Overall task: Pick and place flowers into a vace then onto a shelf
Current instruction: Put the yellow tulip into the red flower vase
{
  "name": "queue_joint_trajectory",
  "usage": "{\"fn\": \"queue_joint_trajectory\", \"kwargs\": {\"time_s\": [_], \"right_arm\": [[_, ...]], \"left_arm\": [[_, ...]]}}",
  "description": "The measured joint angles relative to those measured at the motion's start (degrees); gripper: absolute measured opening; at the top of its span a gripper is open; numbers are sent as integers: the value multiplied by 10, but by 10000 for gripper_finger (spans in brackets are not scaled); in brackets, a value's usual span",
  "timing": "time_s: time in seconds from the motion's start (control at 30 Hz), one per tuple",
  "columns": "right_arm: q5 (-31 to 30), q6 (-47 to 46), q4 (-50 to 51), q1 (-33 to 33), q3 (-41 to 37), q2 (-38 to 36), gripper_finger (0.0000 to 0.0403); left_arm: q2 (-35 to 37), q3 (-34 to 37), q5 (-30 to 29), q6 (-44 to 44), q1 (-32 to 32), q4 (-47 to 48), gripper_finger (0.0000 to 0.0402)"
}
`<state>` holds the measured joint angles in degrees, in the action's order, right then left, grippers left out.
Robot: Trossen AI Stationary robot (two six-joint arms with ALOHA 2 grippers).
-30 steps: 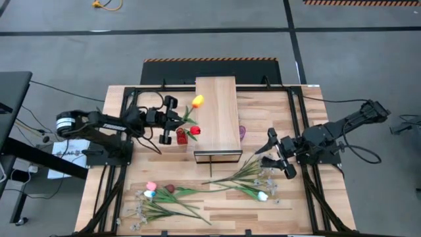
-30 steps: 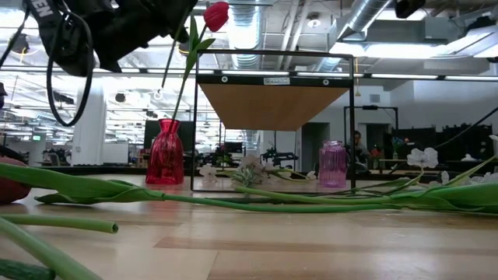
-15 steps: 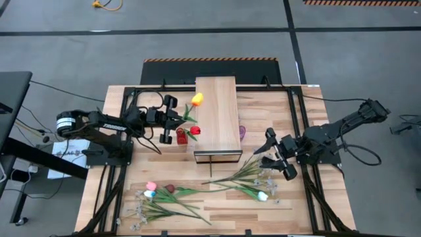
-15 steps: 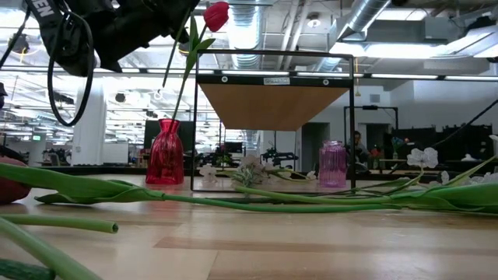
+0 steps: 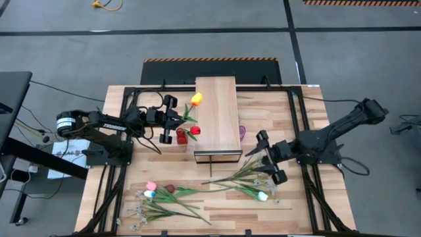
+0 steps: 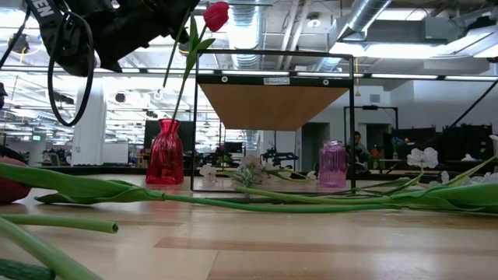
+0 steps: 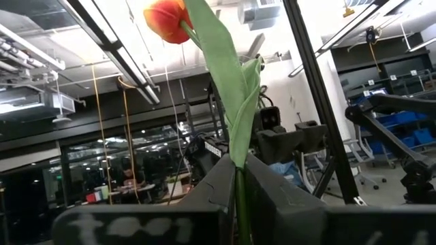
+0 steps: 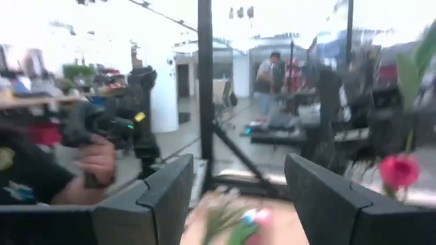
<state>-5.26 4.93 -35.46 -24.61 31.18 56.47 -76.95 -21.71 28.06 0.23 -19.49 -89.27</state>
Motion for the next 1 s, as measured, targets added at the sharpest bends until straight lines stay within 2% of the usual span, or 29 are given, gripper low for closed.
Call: {"fn": "queue_joint_trajectory", "kwargs": {"time_s": [0.2,0.27,0.47,0.63,1.0], "right_arm": [[-131,59,-150,37,3,56,225],[-142,58,-146,66,22,75,225],[-99,31,-77,142,118,163,225],[-87,45,-74,164,195,218,225],[20,24,13,218,347,317,187]], "left_arm": [[0,0,2,0,0,0,7],[0,0,12,0,0,0,7],[0,0,15,3,6,0,7],[0,0,28,3,8,1,7],[0,0,46,6,8,7,7]]}}
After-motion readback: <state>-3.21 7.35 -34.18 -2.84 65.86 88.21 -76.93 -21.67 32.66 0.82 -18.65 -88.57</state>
